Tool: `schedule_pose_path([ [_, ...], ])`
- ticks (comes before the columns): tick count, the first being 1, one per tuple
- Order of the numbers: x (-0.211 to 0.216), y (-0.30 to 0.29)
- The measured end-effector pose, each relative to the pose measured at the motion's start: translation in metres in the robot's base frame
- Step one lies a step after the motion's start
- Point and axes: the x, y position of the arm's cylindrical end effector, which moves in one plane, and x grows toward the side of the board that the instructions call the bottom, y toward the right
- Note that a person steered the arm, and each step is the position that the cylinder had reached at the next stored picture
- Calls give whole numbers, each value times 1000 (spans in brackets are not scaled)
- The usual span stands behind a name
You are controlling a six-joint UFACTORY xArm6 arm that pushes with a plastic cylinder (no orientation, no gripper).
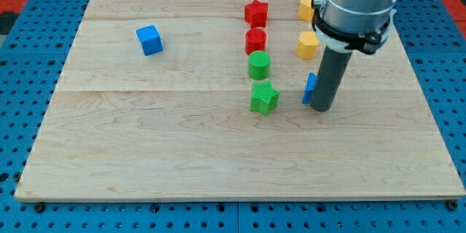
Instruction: Place the blue cube to the right of the green star
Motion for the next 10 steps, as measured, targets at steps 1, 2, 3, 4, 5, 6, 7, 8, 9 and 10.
schedule_pose_path([
  [1,-18,0],
  [2,-27,0],
  [3,16,17],
  [4,96,-4],
  [5,104,-131],
  [6,39,-248],
  [7,-48,-306],
  [8,-126,-345],
  [9,-176,-339],
  [10,-130,-274],
])
